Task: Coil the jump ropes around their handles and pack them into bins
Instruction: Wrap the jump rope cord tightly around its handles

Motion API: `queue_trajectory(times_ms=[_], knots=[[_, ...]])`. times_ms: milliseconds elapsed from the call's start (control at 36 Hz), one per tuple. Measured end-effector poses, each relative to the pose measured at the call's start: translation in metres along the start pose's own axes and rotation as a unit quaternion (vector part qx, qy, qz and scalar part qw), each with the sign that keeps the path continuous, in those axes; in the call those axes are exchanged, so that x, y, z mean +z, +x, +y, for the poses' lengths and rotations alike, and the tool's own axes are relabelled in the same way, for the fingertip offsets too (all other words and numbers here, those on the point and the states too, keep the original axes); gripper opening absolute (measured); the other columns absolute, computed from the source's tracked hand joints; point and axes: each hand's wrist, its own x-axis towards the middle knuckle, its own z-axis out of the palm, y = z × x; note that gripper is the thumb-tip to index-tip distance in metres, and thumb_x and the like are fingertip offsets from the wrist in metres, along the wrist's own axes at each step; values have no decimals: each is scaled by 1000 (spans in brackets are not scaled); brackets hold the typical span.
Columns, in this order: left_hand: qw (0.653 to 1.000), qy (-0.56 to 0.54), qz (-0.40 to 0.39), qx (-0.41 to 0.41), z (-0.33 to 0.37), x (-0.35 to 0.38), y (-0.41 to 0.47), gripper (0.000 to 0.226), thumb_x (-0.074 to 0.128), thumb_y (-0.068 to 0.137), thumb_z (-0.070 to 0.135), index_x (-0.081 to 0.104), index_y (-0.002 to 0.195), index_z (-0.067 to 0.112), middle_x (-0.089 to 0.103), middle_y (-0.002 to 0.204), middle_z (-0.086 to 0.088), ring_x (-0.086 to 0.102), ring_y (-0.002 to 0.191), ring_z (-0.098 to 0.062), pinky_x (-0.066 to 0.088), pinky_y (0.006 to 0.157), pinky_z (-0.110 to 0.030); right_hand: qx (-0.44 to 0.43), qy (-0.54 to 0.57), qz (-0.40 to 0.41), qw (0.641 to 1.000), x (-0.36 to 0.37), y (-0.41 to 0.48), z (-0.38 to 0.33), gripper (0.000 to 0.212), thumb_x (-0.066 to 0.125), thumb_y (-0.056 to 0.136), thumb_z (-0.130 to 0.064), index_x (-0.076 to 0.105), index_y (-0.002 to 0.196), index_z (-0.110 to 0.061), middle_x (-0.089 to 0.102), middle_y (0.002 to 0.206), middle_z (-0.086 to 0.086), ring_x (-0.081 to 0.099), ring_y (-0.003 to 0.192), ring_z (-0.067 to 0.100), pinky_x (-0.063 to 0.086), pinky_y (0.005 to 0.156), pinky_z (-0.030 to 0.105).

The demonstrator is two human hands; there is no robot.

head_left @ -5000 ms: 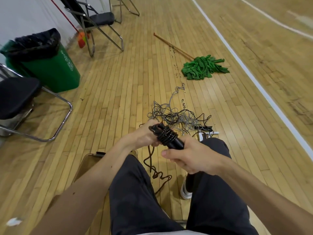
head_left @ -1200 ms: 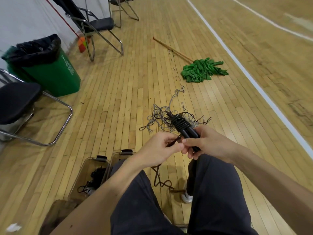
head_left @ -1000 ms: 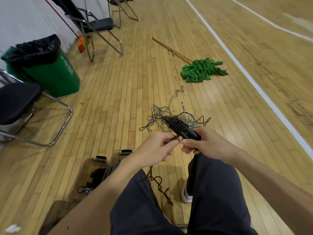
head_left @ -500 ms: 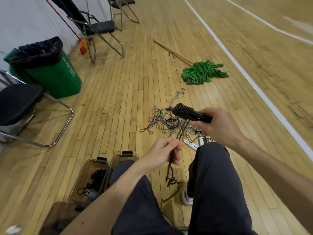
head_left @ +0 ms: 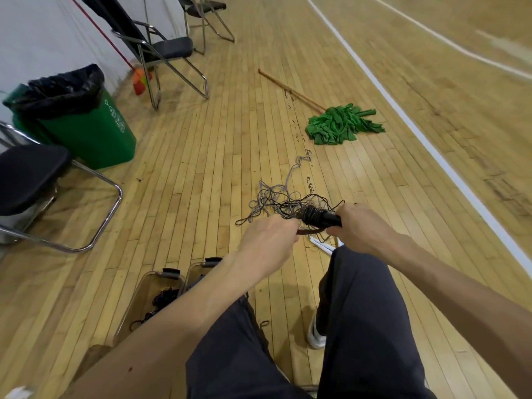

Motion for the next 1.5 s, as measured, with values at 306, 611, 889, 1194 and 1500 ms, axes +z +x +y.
queue_trajectory(times_ms=[306, 611, 889, 1194, 1500], knots=[[987, 27, -72, 139, -7, -57, 12, 23, 62, 95, 37, 64, 110, 21, 63, 103, 5, 59, 98, -12, 52, 87, -33, -46, 64, -248, 965, -25, -13, -3, 28, 71, 90, -24, 62, 67, -11, 60, 52, -1, 50, 44, 14, 41, 48, 22], [935, -211, -204, 199, -14, -73, 22, 8, 68, 93, 35, 73, 90, 29, 70, 81, -1, 62, 74, -24, 50, 71, -45, -201, 205, -439, 851, -51, -50, -8, 28, 72, 93, -18, 63, 66, -21, 55, 56, -3, 45, 48, 13, 36, 49, 22], [826, -472, -239, 196, -46, -61, 20, 27, 65, 90, 50, 77, 91, 26, 60, 86, -28, 50, 79, -45, 42, 74, -58, -287, 316, -356, 832, -81, -64, -13, 21, 71, 92, -17, 64, 74, -8, 52, 59, 18, 46, 50, 21, 41, 52, 19], [712, -654, -197, 162, -27, -30, 13, 36, 61, 86, 48, 72, 85, 13, 72, 76, 10, 66, 66, -3, 52, 64, -14, -343, 376, -316, 801, -89, -73, -27, 18, 71, 90, -12, 67, 73, -18, 58, 59, 4, 52, 48, 17, 41, 52, 23], [567, -817, -104, 21, -4, 4, 11, 29, 61, 86, 36, 68, 92, 8, 39, 54, -1, 35, 44, -10, 29, 46, -17, -251, 384, -183, 870, -97, -65, -37, 25, 66, 86, -32, 69, 101, -13, 76, 91, 9, 76, 78, 26, 56, 55, 25]])
